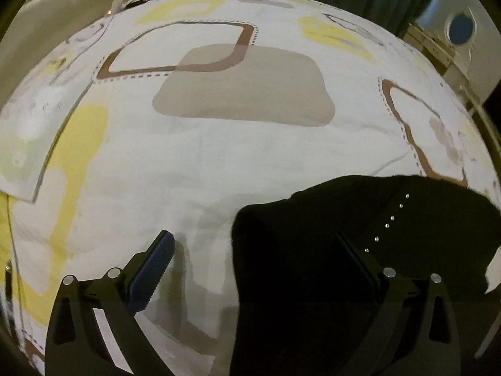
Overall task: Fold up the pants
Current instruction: 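Grasp the waistband of the black pants with the left tool while the right tool grasps beside it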
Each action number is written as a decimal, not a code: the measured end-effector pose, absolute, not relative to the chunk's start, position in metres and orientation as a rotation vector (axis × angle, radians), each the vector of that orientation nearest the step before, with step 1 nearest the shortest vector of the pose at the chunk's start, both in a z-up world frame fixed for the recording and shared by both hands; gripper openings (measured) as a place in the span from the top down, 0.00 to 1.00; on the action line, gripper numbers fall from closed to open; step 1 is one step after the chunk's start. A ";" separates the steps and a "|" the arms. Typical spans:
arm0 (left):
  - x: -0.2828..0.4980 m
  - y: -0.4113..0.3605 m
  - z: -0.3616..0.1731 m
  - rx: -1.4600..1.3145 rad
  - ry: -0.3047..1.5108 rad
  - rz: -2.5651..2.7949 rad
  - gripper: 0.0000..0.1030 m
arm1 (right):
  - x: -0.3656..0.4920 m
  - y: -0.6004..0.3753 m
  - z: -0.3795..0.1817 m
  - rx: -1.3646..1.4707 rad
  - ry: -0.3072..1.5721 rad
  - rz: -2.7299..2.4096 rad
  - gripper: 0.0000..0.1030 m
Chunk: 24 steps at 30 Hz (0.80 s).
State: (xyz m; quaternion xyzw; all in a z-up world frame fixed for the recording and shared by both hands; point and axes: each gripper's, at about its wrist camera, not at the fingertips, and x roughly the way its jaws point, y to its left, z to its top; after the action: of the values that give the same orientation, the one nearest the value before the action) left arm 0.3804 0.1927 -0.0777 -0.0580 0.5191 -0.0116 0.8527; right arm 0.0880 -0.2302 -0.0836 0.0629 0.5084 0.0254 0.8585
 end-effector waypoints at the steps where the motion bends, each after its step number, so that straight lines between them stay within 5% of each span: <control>1: 0.381 0.191 -0.079 -0.119 1.101 -0.038 0.25 | 0.089 -0.230 -0.084 0.132 1.067 0.053 0.02; 2: 0.384 0.190 -0.080 -0.140 1.116 -0.074 0.45 | 0.089 -0.230 -0.084 0.132 1.068 0.052 0.02; 8: 0.388 0.171 -0.078 -0.097 1.130 -0.115 0.73 | 0.091 -0.230 -0.083 0.136 1.067 0.057 0.02; 17: 0.383 0.177 -0.070 -0.178 1.128 -0.185 0.88 | 0.105 -0.241 -0.064 0.181 1.042 0.109 0.02; 24: 0.366 0.186 -0.045 -0.260 0.996 -0.337 0.91 | 0.169 -0.276 -0.014 0.283 0.917 0.339 0.02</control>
State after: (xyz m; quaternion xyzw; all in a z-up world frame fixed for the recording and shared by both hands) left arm 0.3664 0.1862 -0.0454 -0.1240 0.4738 -0.1602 0.8570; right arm 0.1689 -0.2763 -0.0138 0.1357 0.4389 0.1621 0.8733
